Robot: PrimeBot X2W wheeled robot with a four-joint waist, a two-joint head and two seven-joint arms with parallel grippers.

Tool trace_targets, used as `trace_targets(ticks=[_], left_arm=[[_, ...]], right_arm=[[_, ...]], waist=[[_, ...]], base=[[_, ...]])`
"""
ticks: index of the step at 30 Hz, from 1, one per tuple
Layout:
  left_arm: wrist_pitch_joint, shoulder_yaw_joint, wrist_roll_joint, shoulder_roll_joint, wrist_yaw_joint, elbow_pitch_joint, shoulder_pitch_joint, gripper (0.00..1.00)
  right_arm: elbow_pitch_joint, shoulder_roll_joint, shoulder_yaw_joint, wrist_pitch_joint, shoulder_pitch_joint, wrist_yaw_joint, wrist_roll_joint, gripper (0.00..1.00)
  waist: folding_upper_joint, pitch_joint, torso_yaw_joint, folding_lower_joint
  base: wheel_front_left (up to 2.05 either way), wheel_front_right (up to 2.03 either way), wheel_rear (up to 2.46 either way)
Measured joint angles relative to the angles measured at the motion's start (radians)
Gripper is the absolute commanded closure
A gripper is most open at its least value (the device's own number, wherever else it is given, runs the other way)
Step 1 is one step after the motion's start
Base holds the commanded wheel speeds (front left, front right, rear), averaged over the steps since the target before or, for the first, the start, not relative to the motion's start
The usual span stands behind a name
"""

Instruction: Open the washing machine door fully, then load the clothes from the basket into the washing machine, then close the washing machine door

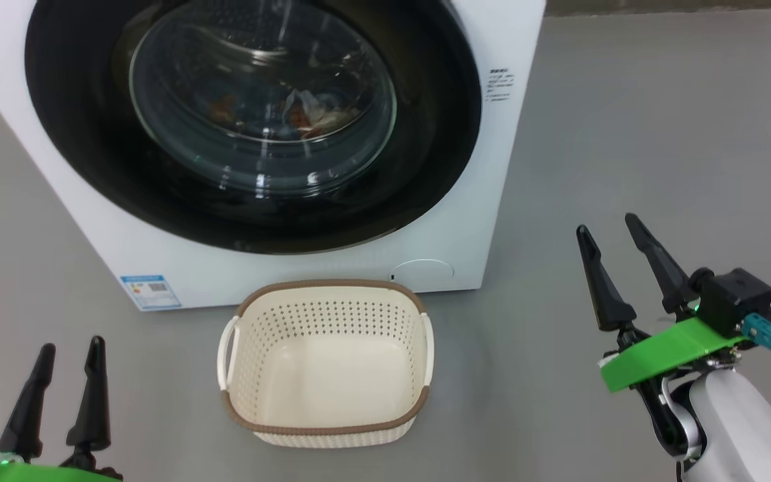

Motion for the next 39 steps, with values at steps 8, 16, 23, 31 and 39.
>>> trace_targets(ticks=[8,16,23,31,39], left_arm=[[0.0,-0.004,0.0,0.0,0.0,-0.001,0.032,0.0],[0.0,-0.004,-0.02,0.0,0.0,-0.006,0.032,0.0],[0.0,-0.015,-0.038,0.002,0.0,-0.011,0.032,0.0],[0.0,-0.027,-0.038,0.008,0.0,-0.008,0.032,0.0],[0.0,-0.026,-0.037,0.008,0.0,-0.006,0.031,0.0]], right_arm=[[-0.036,0.003,-0.026,0.0,0.104,0.0,0.045,0.0],[-0.047,0.019,-0.037,0.0,0.137,0.0,0.047,0.0],[-0.046,0.032,-0.055,0.0,0.144,0.0,0.033,0.0],[-0.039,0.038,-0.056,0.0,0.144,0.0,0.026,0.0],[-0.033,0.038,-0.055,0.0,0.144,0.0,0.025,0.0]], waist=[[0.0,-0.037,-0.045,0.0],[0.0,-0.039,-0.048,0.0001],[0.0,-0.039,-0.033,0.0001],[0.0,-0.039,-0.025,0.0001],[0.0,-0.039,-0.029,0.0001]], base=[[0.0,0.0,0.0],[0.0,0.0,0.0],[0.0,0.0,0.0],[0.0,0.0,0.0],[0.0,0.0,0.0]])
